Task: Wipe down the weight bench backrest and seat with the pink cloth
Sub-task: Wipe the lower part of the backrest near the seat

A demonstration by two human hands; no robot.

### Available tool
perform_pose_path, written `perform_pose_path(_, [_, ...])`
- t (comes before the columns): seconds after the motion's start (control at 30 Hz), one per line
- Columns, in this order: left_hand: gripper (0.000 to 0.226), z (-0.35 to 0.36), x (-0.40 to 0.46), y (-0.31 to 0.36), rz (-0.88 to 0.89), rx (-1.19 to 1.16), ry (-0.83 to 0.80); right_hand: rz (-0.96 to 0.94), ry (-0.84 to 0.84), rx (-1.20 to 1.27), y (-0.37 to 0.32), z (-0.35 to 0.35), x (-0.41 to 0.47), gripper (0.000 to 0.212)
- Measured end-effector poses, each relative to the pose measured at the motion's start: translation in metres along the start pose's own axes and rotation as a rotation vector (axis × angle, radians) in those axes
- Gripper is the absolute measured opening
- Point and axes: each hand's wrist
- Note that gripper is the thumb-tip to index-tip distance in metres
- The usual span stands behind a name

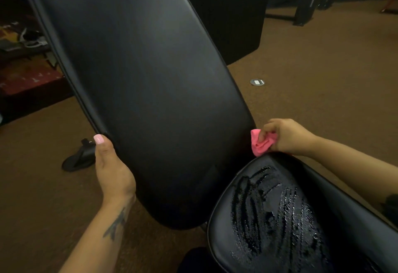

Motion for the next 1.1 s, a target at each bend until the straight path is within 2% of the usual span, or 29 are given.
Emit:
perform_pose_path(0.07, [0.069, 0.000, 0.000, -0.001, -0.008, 0.012, 0.006, 0.039, -0.027, 0.042, 0.000, -0.003, 0.000, 0.030])
perform_pose_path(0.17, [0.072, -0.001, 0.001, -0.001, -0.022, 0.021, 0.016, 0.036, 0.020, 0.073, -0.008, -0.003, 0.000, 0.036])
perform_pose_path(0.3, [0.068, 0.002, -0.002, 0.002, -0.021, 0.022, 0.020, -0.097, 0.064, 0.179, -0.030, 0.010, -0.009, 0.041])
perform_pose_path(0.5, [0.068, -0.001, 0.000, -0.001, -0.012, 0.017, -0.001, -0.248, 0.079, -0.018, -0.023, 0.012, -0.005, 0.038])
perform_pose_path(0.67, [0.066, 0.000, -0.001, -0.001, 0.005, 0.004, -0.011, -0.461, 0.079, -0.180, -0.056, 0.012, -0.006, 0.039])
perform_pose_path(0.8, [0.065, 0.001, -0.002, 0.000, 0.000, 0.003, -0.015, -0.633, 0.007, -0.201, -0.084, 0.016, -0.013, 0.032])
perform_pose_path(0.97, [0.059, 0.002, -0.001, -0.001, 0.014, -0.011, -0.031, -0.738, -0.061, -0.167, -0.119, 0.026, -0.029, 0.031])
perform_pose_path(1.1, [0.078, -0.002, 0.004, -0.009, 0.016, -0.083, -0.061, -0.824, -0.072, -0.175, -0.142, 0.043, -0.046, 0.024])
Point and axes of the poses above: each hand's wrist, its own x-axis towards the middle knuckle, its own z-axis out of the palm, y = z × x, and after that the axes turned 8 degrees about z, right-handed
